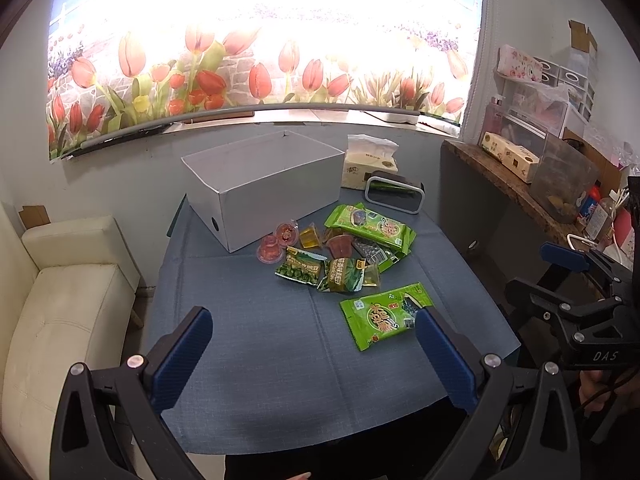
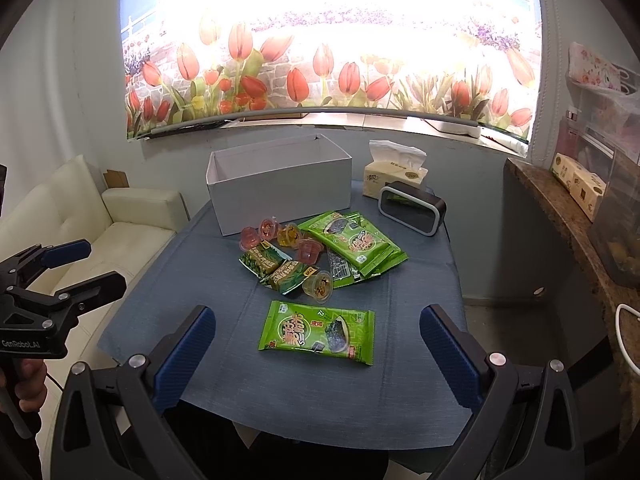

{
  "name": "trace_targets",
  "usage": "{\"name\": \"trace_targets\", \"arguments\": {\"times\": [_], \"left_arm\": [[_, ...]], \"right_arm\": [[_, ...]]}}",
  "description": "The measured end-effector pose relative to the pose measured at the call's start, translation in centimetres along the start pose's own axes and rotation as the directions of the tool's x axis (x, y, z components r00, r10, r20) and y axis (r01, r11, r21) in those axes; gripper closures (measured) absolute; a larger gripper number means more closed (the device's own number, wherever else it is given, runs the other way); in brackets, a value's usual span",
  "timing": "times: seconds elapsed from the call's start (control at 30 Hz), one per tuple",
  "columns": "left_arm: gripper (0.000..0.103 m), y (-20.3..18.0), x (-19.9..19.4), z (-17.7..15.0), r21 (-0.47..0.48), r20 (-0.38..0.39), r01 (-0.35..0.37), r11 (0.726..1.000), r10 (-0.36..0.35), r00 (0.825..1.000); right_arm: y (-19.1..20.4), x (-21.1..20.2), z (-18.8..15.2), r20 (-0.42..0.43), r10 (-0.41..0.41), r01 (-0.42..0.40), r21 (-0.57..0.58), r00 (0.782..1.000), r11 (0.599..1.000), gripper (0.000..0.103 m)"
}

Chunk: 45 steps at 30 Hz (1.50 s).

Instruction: Organize snacks

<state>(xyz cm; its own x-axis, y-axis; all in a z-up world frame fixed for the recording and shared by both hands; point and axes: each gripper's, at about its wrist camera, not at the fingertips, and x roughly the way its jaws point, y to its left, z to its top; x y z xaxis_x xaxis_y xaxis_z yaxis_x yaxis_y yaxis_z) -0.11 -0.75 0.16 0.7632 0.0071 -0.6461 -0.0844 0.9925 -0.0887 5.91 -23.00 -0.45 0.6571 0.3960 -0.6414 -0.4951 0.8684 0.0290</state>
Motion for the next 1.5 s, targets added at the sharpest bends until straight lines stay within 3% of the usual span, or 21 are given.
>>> {"name": "trace_targets", "arguments": {"times": [1.5], "left_arm": [[0.0,0.39,0.19,0.12,-0.003,-0.004,0.003,1.0,-0.003,1.0]], "right_arm": [[0.17,0.73,0.06,-0.018,-0.002,0.001,-0.007,1.0,1.0,0.0]]}}
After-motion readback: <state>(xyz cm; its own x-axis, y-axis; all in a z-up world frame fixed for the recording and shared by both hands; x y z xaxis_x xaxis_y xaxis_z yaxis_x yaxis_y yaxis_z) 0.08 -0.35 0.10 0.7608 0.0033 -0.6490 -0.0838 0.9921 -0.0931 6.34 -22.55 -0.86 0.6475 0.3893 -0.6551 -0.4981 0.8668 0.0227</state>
